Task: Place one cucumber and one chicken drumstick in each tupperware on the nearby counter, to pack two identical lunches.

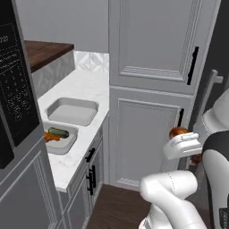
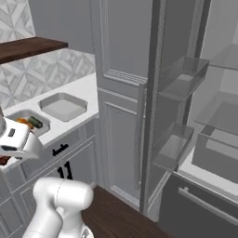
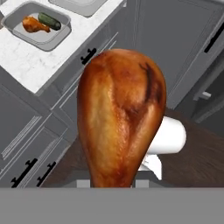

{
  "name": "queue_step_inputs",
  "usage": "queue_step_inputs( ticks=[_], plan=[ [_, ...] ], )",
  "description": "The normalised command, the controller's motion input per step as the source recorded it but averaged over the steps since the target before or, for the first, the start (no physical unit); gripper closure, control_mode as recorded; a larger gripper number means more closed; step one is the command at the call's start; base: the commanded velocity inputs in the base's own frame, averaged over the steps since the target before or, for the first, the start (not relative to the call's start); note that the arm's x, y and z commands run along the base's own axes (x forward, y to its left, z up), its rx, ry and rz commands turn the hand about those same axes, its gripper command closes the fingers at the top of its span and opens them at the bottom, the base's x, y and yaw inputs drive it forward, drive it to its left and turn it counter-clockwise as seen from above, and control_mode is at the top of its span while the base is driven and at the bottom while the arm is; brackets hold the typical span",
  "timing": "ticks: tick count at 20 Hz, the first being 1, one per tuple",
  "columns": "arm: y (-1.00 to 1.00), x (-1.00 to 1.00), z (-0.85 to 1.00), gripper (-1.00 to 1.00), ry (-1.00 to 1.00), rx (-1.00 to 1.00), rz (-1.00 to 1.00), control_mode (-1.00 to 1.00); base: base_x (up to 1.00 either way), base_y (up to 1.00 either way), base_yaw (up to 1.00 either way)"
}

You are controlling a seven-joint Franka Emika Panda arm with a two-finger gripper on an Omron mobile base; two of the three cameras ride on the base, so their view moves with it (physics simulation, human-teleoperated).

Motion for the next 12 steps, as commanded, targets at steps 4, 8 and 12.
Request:
queue_step_inputs(
  ticks=[4,8,12],
  plan=[
    [0.00,0.00,0.00,1.00,0.00,0.00,0.00,1.00,0.47,0.25,0.23],
    [0.00,0.00,0.00,1.00,0.00,0.00,0.00,1.00,0.74,0.14,0.26],
    [0.00,0.00,0.00,1.00,0.00,0.00,0.00,1.00,1.00,0.00,0.17]
  ],
)
